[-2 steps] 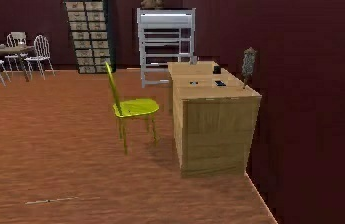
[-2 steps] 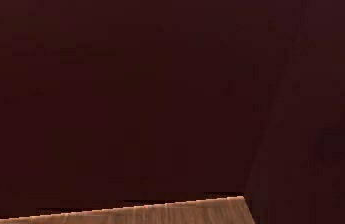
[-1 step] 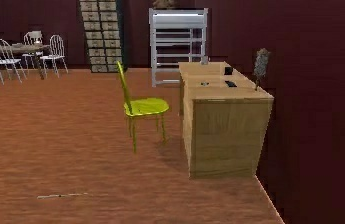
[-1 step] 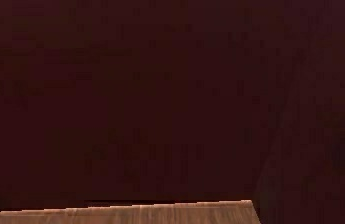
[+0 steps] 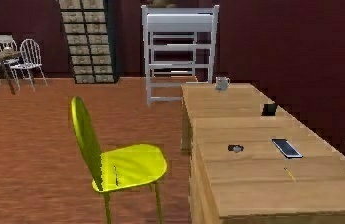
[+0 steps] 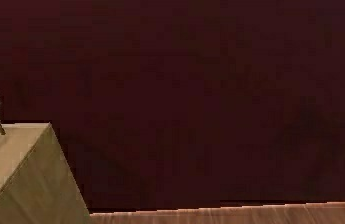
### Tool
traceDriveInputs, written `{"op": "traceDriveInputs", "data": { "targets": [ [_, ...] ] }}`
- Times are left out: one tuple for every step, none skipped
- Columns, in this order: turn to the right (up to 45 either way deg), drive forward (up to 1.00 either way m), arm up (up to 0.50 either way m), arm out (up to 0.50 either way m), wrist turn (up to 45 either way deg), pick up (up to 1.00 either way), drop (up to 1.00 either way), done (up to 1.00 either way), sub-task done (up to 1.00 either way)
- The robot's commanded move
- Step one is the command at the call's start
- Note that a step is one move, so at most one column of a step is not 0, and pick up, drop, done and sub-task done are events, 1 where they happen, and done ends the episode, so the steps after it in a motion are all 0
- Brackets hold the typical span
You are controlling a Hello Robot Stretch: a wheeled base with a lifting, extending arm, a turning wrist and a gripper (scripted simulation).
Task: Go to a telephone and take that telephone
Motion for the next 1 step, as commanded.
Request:
{"op": "traceDriveInputs", "data": {
  "targets": [
    [-6.0, 0.00, 0.00, 0.00, 0.0, 0.00, 0.00, 0.00, 0.00]
  ]
}}
